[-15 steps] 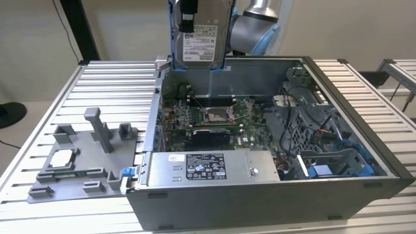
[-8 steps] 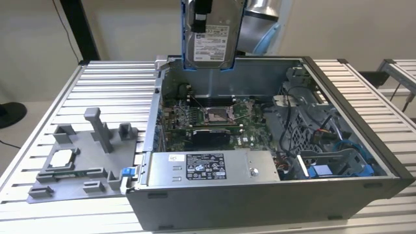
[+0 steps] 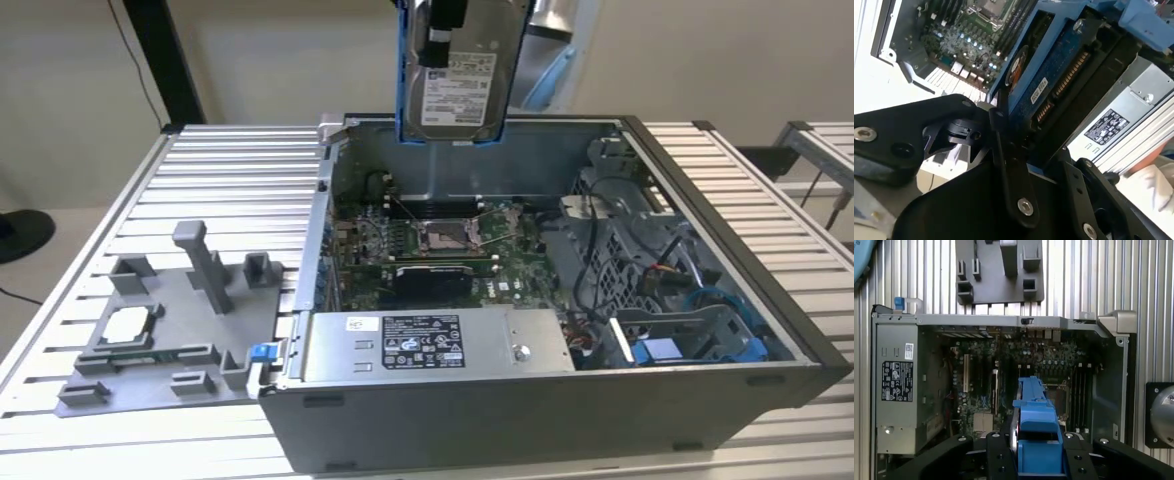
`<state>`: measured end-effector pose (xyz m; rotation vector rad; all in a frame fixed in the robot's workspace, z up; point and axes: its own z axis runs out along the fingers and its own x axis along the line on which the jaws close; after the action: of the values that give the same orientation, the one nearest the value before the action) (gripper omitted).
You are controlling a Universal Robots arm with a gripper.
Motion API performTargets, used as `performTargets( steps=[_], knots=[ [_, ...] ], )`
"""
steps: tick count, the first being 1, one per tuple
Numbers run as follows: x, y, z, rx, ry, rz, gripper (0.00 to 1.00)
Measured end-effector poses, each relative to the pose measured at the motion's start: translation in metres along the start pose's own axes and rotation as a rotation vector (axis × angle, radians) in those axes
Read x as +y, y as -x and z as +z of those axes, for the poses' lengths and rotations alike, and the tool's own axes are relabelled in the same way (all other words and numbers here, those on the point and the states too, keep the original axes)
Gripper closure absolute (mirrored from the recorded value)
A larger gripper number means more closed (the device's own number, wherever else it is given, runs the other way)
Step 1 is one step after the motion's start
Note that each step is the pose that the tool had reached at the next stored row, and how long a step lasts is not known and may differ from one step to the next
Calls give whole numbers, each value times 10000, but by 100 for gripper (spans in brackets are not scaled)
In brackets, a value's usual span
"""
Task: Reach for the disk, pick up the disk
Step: 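Pick up the disk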
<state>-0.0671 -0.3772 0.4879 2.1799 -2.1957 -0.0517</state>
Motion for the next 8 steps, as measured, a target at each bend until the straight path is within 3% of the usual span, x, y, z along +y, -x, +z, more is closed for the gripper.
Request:
performTargets(
  steps=[8],
  knots=[
    [-228,-8,-13,0,7,0,100]
  ],
)
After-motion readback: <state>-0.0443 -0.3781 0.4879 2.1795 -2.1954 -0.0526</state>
